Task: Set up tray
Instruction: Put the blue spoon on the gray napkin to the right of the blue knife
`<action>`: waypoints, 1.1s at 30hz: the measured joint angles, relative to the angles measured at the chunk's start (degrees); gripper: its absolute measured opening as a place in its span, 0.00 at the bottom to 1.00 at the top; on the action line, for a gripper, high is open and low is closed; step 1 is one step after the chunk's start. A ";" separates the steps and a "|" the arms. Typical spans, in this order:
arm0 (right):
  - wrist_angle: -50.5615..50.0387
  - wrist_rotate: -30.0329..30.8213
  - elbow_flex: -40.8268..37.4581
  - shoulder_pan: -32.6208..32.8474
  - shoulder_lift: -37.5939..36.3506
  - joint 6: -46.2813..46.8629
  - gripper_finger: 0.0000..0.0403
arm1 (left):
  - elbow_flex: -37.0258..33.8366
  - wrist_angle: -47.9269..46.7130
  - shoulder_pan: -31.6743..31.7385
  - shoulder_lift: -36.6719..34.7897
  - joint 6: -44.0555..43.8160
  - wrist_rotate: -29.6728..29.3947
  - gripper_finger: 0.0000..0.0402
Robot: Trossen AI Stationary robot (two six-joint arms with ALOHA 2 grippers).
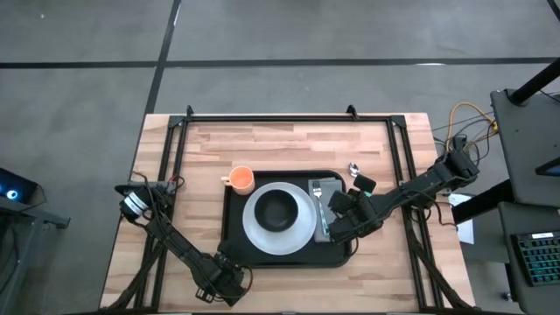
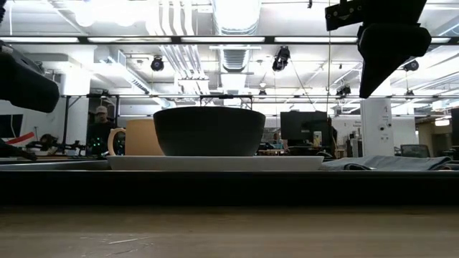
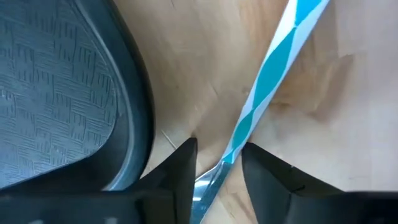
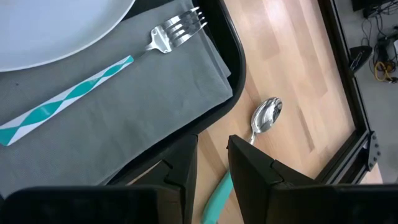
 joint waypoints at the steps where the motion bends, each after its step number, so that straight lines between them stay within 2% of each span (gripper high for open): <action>1: 0.02 0.00 0.00 0.00 0.00 0.00 0.20 | -0.02 0.09 0.01 0.00 -0.01 0.19 0.26; 5: 0.09 -0.04 0.00 0.00 0.00 -0.01 0.20 | -0.09 0.77 0.03 0.01 -1.22 0.82 0.17; 11: 0.04 -0.13 0.00 0.00 0.00 -0.01 0.20 | -0.17 1.25 -0.08 -0.08 -4.02 5.55 0.02; 23: -0.11 0.00 0.00 0.00 0.00 0.12 0.20 | 0.43 1.37 -0.32 -3.27 -9.15 5.57 0.01; 33: -0.13 0.44 0.00 1.40 -0.07 1.96 0.20 | 17.35 -21.06 -0.60 -3.17 -9.01 -7.66 0.00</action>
